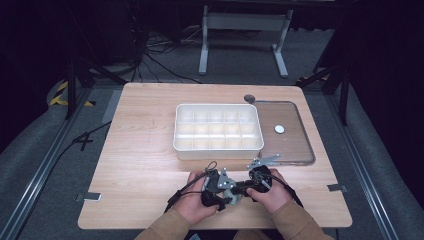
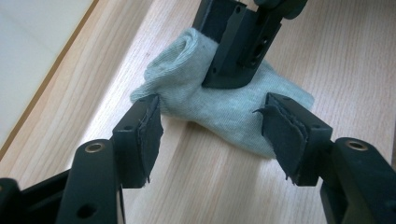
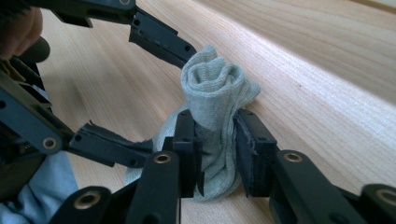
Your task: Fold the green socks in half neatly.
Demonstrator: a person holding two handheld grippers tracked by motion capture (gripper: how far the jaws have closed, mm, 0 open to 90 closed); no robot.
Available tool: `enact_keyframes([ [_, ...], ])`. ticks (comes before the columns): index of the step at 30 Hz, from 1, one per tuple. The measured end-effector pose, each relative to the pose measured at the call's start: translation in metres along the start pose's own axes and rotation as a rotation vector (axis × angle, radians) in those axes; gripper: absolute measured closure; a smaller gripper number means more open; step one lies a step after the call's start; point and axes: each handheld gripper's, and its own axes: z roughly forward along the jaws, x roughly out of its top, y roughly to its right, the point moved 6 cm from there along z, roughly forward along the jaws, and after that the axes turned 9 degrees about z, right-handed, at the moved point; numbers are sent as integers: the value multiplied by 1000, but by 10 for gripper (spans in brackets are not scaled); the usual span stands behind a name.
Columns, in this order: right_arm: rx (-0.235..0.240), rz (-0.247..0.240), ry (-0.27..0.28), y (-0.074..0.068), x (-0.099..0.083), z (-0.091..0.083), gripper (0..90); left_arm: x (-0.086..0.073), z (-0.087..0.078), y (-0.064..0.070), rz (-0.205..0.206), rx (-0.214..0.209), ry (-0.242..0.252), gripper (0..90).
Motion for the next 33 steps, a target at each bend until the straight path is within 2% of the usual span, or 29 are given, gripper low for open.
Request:
enact_keyframes([
  [2,-3,-4,-1,0,0,0,729,-3,-3,-3,-7,2,-2,383],
  [7,-11,-23,3,-4,1,-3,746,-11,-17,-13,-52,19,35,379],
  [11,-33,-59,21,-8,5,-10,751,-27,-33,-21,-73,44,37,376],
  [13,-42,-73,35,-10,9,-16,751,-39,-44,-27,-111,67,49,376],
  [14,-50,-82,37,-11,12,-17,751,-39,-44,-27,-111,67,49,376],
  [19,-79,-124,52,-16,23,-27,750,-55,-60,-33,-170,82,69,365],
  [27,-110,-139,91,-20,42,-47,748,-67,-85,-53,-250,133,84,364],
  [33,-132,-153,110,-19,52,-61,746,-70,-90,-62,-283,139,97,364],
])
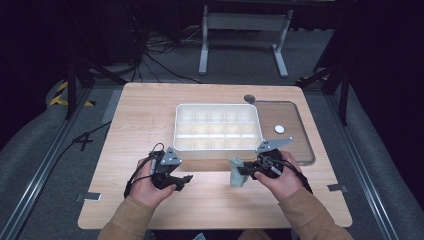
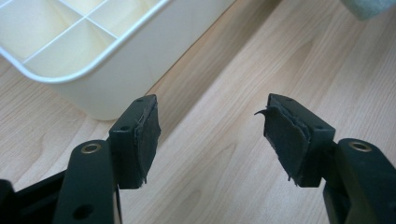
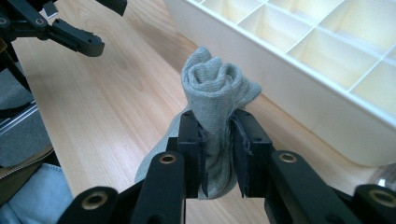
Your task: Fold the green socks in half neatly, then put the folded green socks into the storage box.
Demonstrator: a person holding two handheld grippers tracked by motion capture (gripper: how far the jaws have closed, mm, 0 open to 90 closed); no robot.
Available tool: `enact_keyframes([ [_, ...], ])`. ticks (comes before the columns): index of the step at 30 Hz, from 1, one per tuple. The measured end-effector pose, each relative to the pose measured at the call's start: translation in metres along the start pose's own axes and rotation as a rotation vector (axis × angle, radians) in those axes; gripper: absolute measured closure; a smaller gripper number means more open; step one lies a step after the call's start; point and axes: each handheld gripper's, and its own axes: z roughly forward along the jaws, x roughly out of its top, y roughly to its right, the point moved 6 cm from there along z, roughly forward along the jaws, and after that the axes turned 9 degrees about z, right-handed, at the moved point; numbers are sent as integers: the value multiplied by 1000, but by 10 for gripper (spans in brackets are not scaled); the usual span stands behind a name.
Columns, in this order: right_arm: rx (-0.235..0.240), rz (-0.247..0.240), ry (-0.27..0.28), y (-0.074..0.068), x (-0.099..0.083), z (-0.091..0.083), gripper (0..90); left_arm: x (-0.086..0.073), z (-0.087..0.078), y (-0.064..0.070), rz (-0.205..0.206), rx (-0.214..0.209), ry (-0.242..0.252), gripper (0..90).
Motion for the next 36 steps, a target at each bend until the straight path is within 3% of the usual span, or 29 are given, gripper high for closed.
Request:
enact_keyframes([
  [10,-31,5,47,13,18,-24,742,1,3,-3,2,-1,-6,363],
  [22,-62,-15,81,23,36,-33,740,0,2,-4,-2,4,-6,362],
  [36,-112,-56,95,47,66,-40,735,-3,-3,-9,-10,23,-1,358],
])
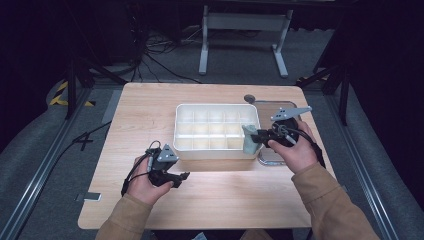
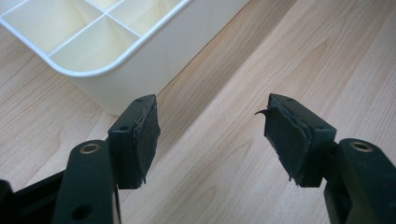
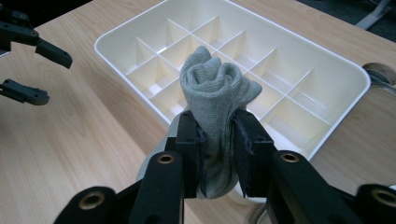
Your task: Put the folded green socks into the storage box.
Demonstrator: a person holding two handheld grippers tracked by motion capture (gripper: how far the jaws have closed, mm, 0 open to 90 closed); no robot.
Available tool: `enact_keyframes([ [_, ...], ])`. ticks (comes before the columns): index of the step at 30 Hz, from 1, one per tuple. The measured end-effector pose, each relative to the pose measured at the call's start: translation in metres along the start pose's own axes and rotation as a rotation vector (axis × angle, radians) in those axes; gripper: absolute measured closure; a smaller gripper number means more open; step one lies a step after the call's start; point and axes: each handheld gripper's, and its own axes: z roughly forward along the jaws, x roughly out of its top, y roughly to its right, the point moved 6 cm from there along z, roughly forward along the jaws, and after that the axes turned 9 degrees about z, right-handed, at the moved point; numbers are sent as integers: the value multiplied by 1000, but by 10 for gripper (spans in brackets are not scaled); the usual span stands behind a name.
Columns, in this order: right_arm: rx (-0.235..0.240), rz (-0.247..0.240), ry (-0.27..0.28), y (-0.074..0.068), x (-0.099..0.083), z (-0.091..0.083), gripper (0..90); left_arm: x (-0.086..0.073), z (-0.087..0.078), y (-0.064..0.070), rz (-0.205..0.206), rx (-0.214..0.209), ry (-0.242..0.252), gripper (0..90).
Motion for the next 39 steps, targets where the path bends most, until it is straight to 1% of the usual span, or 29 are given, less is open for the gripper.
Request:
enact_keyframes([
  [1,-4,-10,0,2,2,0,734,0,0,0,-8,-2,1,359],
  [2,0,-13,-5,4,4,0,732,0,-1,-1,-6,3,0,358],
  [3,3,-15,-18,6,6,1,730,-1,-1,0,-10,-1,1,358],
  [6,2,-8,-29,13,11,1,730,-1,0,-1,-5,2,0,358],
  [7,-5,-11,-34,15,12,2,730,-1,0,0,-9,-1,-1,358],
  [8,-13,-21,-39,17,14,2,730,-1,0,-1,-1,0,-5,358],
  [10,-12,-25,-44,21,17,4,730,-1,1,-1,2,2,-8,358],
  [12,-25,-30,-53,24,20,7,730,-2,1,-1,0,-1,-10,358],
  [13,-31,-35,-58,26,20,8,730,-2,1,-1,-9,1,-7,358],
  [14,-36,-35,-63,27,22,10,730,-2,0,-2,-4,1,-7,358],
  [18,-60,-54,-76,33,25,17,728,-3,-2,-3,-11,9,-2,358],
  [19,-62,-56,-81,35,26,19,728,-3,-2,-3,-7,11,-2,358],
  [20,-63,-59,-83,36,26,21,727,-4,-2,-3,-14,11,-2,358],
  [21,-63,-56,-87,37,27,24,727,-4,-2,-3,-8,13,-4,358],
  [23,-57,-63,-99,39,26,28,727,-5,-3,-4,-5,18,-8,358],
  [25,-83,-91,-128,43,24,34,726,-6,-3,-3,-17,12,-2,358],
  [26,-84,-102,-137,44,22,37,726,-6,-4,-4,-10,20,-7,358],
  [28,-84,-101,-146,45,18,44,726,-7,-4,-4,-12,20,-8,358],
  [30,-82,-102,-149,46,17,47,726,-7,-4,-5,-14,23,-8,358],
  [31,-82,-93,-156,47,14,50,726,-7,-4,-5,-9,23,-10,358],
  [34,-92,-106,-171,47,11,54,727,-8,-4,-5,-15,20,-9,358],
  [37,-119,-141,-208,47,5,62,727,-9,-4,-5,-17,21,-9,358],
  [39,-122,-141,-225,46,3,65,728,-10,-4,-5,-15,22,-14,358],
])
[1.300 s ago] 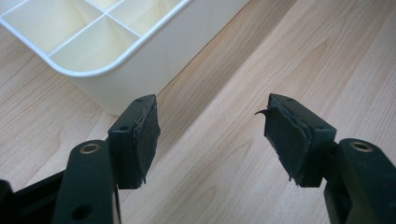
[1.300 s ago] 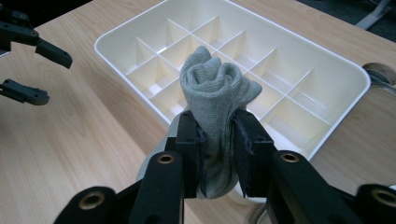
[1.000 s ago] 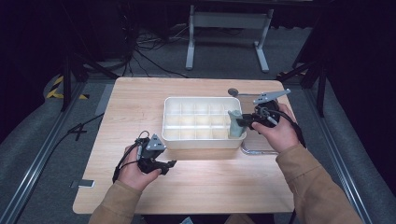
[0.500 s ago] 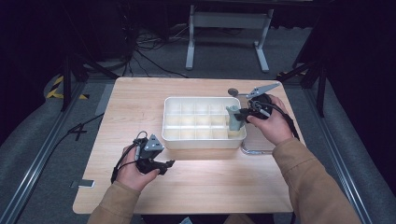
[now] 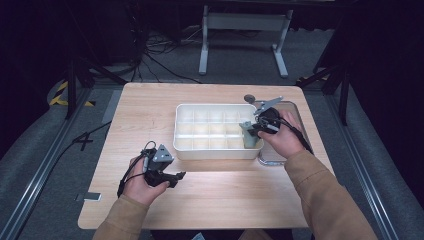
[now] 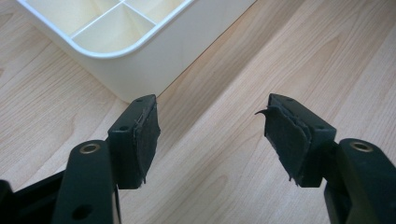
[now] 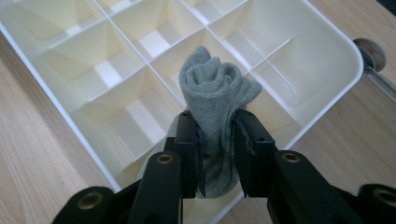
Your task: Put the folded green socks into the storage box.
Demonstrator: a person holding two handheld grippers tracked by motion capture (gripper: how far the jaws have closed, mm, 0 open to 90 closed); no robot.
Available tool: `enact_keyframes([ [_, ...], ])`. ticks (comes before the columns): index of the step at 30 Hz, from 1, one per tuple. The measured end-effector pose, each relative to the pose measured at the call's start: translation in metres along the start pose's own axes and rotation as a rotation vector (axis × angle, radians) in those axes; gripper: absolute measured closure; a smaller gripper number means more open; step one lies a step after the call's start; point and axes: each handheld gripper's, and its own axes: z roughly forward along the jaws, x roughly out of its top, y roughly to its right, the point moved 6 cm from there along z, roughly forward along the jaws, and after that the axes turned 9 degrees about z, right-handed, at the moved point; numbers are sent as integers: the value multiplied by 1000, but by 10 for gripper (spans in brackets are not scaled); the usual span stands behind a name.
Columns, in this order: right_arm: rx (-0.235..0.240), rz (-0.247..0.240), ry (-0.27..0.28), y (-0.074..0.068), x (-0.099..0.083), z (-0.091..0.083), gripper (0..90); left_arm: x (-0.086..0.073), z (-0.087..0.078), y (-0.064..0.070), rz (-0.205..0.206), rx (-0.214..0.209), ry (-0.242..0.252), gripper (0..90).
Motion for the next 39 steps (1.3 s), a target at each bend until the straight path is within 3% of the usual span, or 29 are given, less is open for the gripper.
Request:
enact_keyframes([
  [8,-16,-18,-80,-3,-13,15,730,-1,-1,-1,-3,2,7,357],
  [15,-11,4,-111,-6,-17,19,732,-4,-2,-1,-5,11,0,350],
  [21,7,16,-208,-7,-24,27,740,-12,-6,0,-19,21,-10,348],
  [24,8,26,-227,-7,-23,28,741,-16,-8,-1,-30,28,-11,347],
  [32,-9,4,-330,-6,-23,37,742,-25,-13,-2,-40,47,-25,342],
  [39,-35,-28,-385,-8,-20,43,730,-29,-16,-2,-46,52,-27,339],
])
